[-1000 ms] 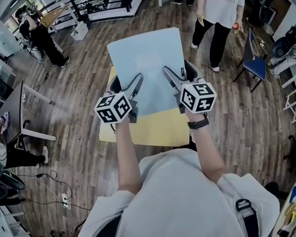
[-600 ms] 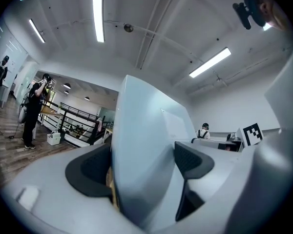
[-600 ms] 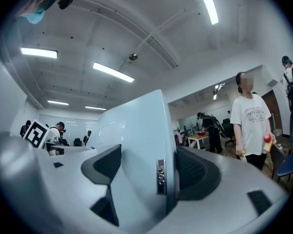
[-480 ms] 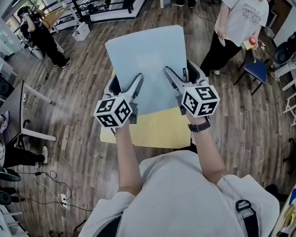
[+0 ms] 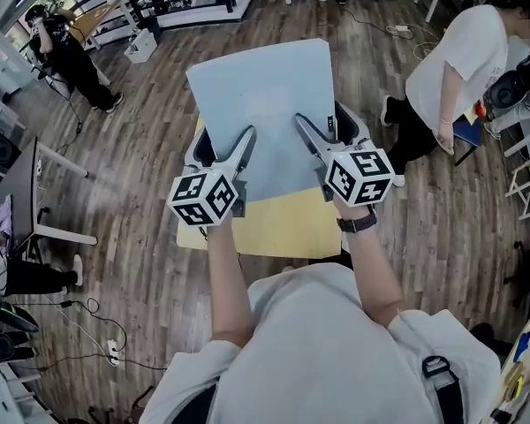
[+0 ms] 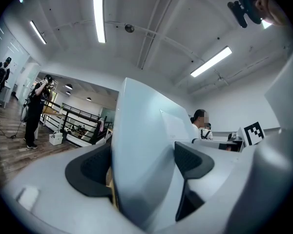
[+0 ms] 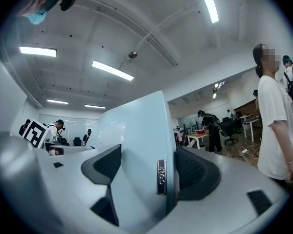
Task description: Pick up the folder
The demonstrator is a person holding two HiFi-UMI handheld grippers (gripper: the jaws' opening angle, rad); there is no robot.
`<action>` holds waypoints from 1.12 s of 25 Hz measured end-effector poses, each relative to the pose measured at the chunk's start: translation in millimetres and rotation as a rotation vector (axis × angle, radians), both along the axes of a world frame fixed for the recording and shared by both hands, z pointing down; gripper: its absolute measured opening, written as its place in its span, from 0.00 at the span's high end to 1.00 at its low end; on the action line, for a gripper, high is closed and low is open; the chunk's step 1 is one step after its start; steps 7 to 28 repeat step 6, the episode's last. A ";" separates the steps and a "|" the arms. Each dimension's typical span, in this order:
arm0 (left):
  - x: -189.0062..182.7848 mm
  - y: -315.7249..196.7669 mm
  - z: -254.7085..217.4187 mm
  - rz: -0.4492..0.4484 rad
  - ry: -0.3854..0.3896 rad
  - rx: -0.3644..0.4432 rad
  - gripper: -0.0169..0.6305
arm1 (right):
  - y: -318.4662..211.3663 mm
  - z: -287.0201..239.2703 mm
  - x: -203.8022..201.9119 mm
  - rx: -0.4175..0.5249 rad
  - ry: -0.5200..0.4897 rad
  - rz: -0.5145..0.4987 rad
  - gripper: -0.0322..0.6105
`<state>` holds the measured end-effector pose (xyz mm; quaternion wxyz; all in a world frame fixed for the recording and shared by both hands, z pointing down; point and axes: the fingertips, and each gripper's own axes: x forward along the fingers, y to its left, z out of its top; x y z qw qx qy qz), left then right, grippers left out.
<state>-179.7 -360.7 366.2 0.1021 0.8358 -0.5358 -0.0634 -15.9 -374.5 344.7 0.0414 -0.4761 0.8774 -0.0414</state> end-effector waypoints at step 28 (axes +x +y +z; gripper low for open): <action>-4.5 -10.1 10.5 -0.005 -0.001 -0.014 0.35 | -10.8 11.2 -4.9 -0.017 0.005 -0.004 0.45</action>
